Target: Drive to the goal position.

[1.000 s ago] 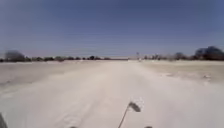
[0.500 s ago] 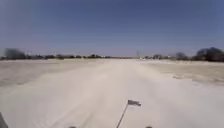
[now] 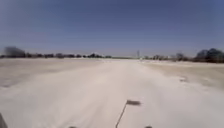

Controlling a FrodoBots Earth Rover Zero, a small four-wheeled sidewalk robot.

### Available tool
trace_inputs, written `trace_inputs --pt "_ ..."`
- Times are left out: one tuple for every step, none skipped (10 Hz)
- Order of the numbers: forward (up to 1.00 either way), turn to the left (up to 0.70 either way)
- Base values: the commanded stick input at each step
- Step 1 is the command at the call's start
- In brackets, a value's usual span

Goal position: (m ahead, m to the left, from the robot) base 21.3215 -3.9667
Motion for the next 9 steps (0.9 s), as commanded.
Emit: trace_inputs --pt "0.7 0.0" --pt "0.7 0.0" --pt "0.7 0.0" --pt "0.7 0.0" --pt "0.7 0.0" --pt "0.7 0.0" --pt "0.7 0.0" --pt "0.7 -0.35" --pt "0.7 -0.35"
